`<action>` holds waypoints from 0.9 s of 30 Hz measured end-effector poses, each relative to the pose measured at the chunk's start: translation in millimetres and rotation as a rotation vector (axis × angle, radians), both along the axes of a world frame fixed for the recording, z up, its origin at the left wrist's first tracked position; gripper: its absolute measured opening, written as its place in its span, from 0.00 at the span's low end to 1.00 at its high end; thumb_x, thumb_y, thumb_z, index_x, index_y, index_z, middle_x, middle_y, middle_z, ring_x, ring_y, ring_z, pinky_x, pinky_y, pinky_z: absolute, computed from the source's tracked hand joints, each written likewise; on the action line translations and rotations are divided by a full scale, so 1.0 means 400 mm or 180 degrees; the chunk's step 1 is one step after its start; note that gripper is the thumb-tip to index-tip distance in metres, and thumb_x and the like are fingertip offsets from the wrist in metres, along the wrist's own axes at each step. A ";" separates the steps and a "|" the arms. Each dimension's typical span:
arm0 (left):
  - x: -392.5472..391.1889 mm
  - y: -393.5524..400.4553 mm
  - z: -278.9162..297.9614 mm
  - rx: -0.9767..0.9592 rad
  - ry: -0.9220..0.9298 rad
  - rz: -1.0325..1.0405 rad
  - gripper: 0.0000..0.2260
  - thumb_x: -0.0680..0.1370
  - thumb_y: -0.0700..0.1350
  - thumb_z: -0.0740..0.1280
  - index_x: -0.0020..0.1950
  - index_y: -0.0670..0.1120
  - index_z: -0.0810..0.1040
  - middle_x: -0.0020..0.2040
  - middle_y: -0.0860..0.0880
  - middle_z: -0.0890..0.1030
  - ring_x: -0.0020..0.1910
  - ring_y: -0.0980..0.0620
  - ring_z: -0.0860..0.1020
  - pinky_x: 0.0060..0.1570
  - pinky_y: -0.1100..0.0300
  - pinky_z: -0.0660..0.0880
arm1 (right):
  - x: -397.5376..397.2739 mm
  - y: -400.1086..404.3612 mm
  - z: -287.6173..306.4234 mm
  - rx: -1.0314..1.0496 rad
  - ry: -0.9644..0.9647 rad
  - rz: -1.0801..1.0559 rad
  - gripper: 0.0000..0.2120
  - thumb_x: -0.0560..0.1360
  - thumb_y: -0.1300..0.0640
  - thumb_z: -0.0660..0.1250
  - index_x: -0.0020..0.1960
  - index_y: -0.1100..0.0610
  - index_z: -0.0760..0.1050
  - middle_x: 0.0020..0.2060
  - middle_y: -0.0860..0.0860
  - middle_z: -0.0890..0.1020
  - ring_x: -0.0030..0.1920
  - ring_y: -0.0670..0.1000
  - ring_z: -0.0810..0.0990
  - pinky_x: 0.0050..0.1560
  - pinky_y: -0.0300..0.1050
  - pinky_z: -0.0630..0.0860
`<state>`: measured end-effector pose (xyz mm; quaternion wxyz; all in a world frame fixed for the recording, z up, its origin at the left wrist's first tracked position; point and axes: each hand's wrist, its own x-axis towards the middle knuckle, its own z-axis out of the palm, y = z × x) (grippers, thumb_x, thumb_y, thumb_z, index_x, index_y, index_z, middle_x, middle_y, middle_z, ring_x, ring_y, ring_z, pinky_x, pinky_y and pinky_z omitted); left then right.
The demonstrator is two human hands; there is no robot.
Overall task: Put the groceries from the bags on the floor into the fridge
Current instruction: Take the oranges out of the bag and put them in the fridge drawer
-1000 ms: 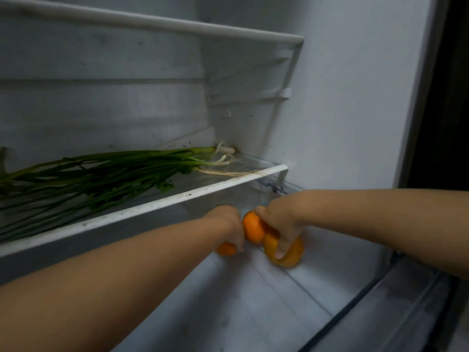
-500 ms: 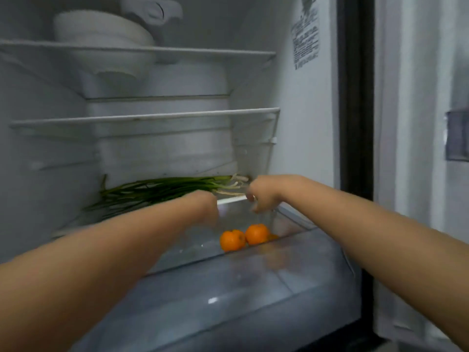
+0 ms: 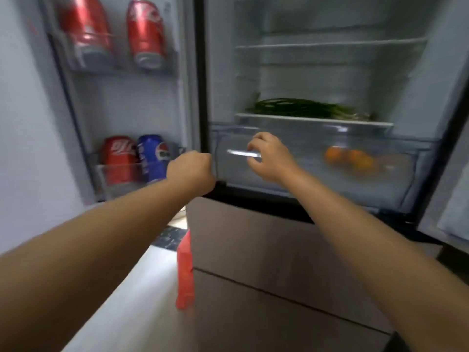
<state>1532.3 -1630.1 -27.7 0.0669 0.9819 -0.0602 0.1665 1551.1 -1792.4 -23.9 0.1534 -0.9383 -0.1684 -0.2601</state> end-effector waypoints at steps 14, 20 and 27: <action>-0.750 0.987 -0.442 -0.0586 0.1318 0.1979 0.13 0.77 0.40 0.59 0.60 0.41 0.75 0.59 0.44 0.77 0.50 0.48 0.73 0.48 0.56 0.71 | -0.494 1.085 -0.386 -0.0374 0.1081 0.2134 0.14 0.73 0.62 0.62 0.58 0.64 0.76 0.57 0.60 0.77 0.60 0.58 0.74 0.61 0.47 0.68; -1.083 1.321 -0.579 -0.0742 0.1683 0.2458 0.12 0.78 0.41 0.60 0.60 0.42 0.76 0.60 0.43 0.77 0.59 0.44 0.75 0.47 0.57 0.69 | -0.774 1.427 -0.572 -0.0602 0.1713 0.2552 0.15 0.76 0.60 0.61 0.61 0.62 0.73 0.62 0.57 0.75 0.63 0.56 0.72 0.64 0.46 0.67; -1.186 1.490 -0.778 -0.1180 0.1923 0.2521 0.15 0.79 0.42 0.59 0.64 0.41 0.75 0.63 0.43 0.76 0.60 0.44 0.75 0.56 0.54 0.72 | -0.859 1.574 -0.792 -0.0748 0.2509 0.2398 0.14 0.76 0.62 0.61 0.60 0.64 0.74 0.60 0.59 0.77 0.61 0.58 0.74 0.63 0.46 0.68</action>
